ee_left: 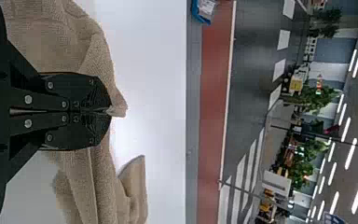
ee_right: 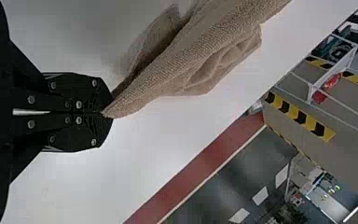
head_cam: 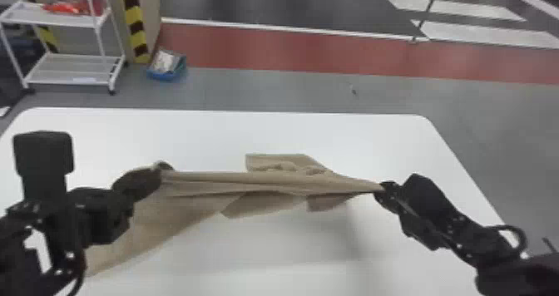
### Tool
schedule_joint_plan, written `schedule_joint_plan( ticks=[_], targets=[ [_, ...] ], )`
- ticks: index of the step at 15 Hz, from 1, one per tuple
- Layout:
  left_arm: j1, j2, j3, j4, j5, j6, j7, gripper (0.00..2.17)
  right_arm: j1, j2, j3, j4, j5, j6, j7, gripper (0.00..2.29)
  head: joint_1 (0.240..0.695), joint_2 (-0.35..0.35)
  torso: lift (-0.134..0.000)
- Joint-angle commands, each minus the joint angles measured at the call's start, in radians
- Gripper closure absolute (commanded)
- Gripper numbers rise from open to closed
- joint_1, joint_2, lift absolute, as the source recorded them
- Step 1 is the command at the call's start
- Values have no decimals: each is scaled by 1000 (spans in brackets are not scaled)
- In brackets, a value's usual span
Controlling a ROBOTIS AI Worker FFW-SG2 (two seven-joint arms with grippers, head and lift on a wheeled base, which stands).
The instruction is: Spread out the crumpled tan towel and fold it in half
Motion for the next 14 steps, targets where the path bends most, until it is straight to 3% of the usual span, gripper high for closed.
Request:
schedule_joint_plan(
  ticks=[1,2,4,6,8,9,12,14],
  targets=[
    [13,0,30,-9,74,-21,23,1436,-9,-30,11,-4,92,-2,27,1669,695,-177,-124],
    [65,3,57,-24,109,-64,41,1436,9,-41,13,-19,122,-5,74,1669,695,-179,-124],
    [200,4,123,-3,192,-211,39,1436,86,-90,14,-28,157,-11,108,1669,695,-176,-124],
    [284,4,151,26,218,-303,33,1436,118,-116,14,-25,163,-11,137,1629,695,-171,-124],
    [319,3,163,33,233,-349,33,1436,123,-128,16,-28,154,1,136,610,695,-163,-124],
    [324,1,165,30,236,-364,35,1436,118,-127,16,-27,154,7,126,397,695,-160,-124],
    [326,1,171,14,248,-371,33,1436,95,-119,34,15,151,19,1,397,695,-157,-124],
    [326,1,171,-10,248,-367,38,1436,89,-115,40,28,145,16,-27,397,695,-166,-124]
  ],
)
